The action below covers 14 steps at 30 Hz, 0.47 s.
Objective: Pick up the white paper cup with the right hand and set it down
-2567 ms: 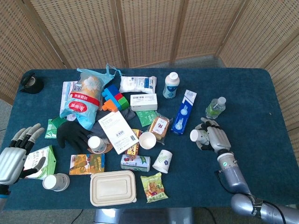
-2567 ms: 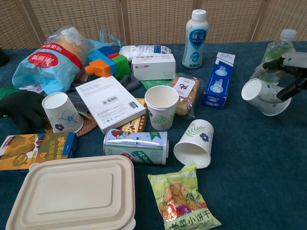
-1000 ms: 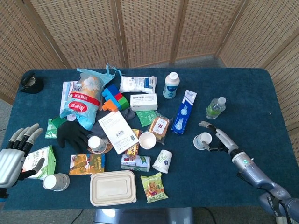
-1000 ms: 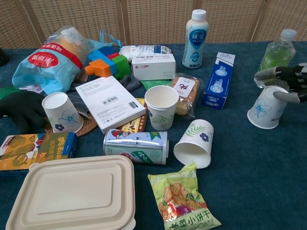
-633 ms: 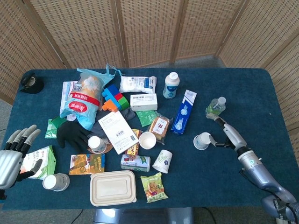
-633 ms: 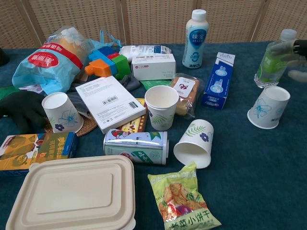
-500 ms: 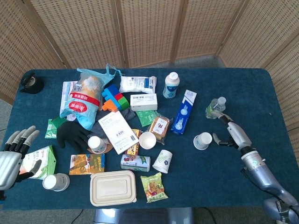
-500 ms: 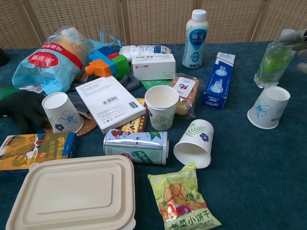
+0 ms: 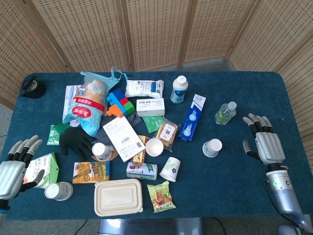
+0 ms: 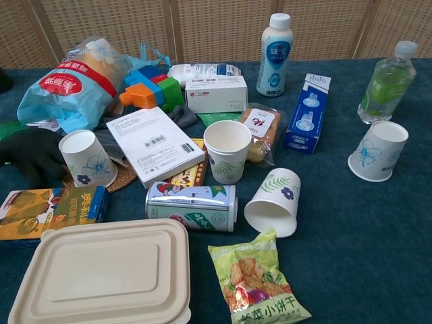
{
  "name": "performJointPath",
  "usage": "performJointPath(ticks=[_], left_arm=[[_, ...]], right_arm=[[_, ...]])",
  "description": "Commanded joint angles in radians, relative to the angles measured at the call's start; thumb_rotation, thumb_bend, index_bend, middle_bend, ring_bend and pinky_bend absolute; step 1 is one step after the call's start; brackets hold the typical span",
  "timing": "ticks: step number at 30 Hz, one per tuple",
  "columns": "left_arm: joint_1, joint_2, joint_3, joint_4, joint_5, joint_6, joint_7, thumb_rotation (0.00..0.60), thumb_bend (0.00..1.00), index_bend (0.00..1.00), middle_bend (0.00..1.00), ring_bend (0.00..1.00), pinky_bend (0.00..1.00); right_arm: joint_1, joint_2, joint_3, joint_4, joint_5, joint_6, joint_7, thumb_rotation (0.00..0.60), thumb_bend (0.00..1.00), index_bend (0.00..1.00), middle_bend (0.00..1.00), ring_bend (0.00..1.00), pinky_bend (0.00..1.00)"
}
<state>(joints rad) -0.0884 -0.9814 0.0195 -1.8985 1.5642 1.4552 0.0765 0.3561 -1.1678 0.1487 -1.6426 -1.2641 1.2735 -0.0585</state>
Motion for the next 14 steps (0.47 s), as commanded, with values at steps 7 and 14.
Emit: performJointPath(ticks=[7, 14], left_arm=[[-0.003, -0.035, -0.009, 0.023, -0.034, -0.014, 0.012, 0.600, 0.44, 0.00, 0.06, 0.00, 0.00], [-0.005, -0.047, -0.013, 0.028, -0.050, -0.021, 0.019, 0.600, 0.44, 0.00, 0.06, 0.00, 0.00]], right_arm=[[-0.101, 0.009, -0.025, -0.111, 0.002, 0.176, -0.205, 0.600, 0.52, 0.11, 0.00, 0.00, 0.00], [-0.120, 0.023, -0.028, -0.140, -0.003, 0.177, -0.212, 0.600, 0.51, 0.11, 0.00, 0.00, 0.00]])
